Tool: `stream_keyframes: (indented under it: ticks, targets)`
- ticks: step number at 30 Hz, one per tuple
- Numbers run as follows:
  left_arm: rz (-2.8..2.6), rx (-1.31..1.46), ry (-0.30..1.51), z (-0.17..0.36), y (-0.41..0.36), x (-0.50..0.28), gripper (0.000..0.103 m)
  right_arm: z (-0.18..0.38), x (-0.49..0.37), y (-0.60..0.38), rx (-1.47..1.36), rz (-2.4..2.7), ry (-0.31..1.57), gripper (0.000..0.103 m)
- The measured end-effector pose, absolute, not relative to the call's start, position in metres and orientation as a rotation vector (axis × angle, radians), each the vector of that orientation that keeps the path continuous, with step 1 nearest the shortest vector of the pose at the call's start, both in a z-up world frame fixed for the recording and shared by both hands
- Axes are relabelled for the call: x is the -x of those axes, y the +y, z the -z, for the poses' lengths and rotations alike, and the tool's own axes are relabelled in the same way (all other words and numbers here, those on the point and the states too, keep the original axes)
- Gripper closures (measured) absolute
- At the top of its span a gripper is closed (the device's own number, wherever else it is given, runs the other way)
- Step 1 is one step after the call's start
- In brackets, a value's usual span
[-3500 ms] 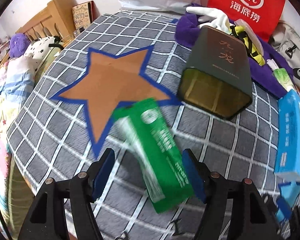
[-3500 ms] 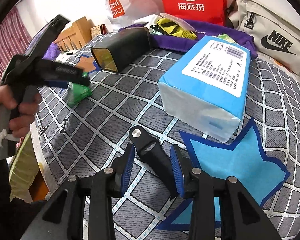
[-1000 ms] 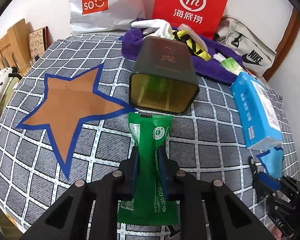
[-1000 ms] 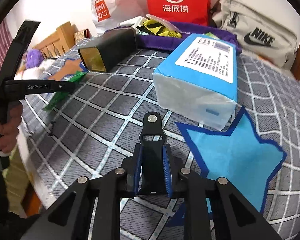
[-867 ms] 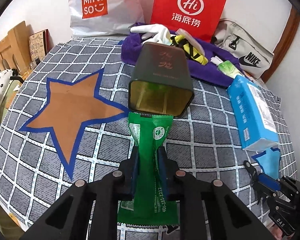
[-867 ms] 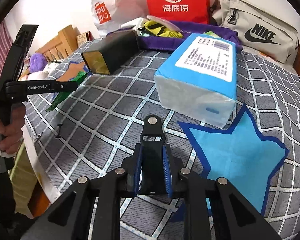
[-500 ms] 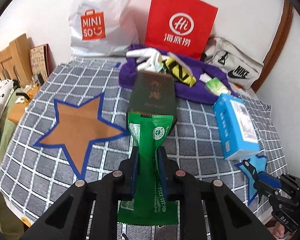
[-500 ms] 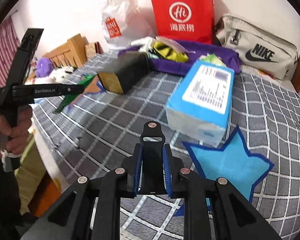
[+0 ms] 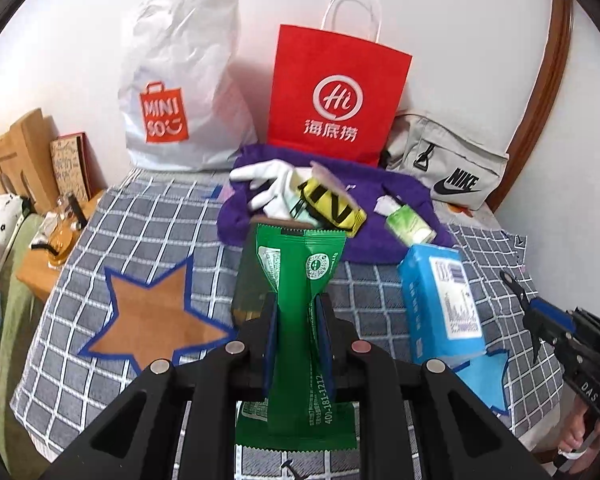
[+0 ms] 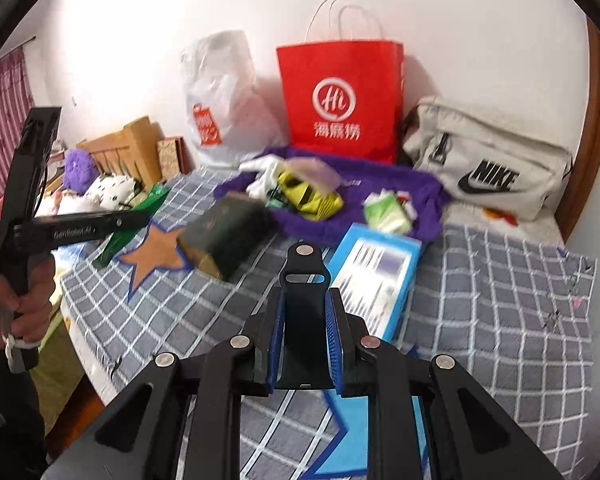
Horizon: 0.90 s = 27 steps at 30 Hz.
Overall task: Organize soft objects
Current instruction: 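Lift the green sachet with the left gripper and carry it to the towel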
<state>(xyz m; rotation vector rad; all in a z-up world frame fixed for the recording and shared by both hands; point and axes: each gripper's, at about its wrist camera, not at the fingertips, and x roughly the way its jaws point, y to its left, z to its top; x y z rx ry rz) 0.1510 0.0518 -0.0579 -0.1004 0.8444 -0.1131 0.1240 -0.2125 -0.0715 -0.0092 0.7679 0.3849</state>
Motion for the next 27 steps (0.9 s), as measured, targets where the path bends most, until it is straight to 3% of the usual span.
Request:
stream_keyframes:
  ticks: [27]
  targets:
    - [0.118, 0.075, 0.849, 0.049, 0.042, -0.243, 0.085, 0.055, -0.243, -0.222, -0.048, -0.346, 0.735, 0.083]
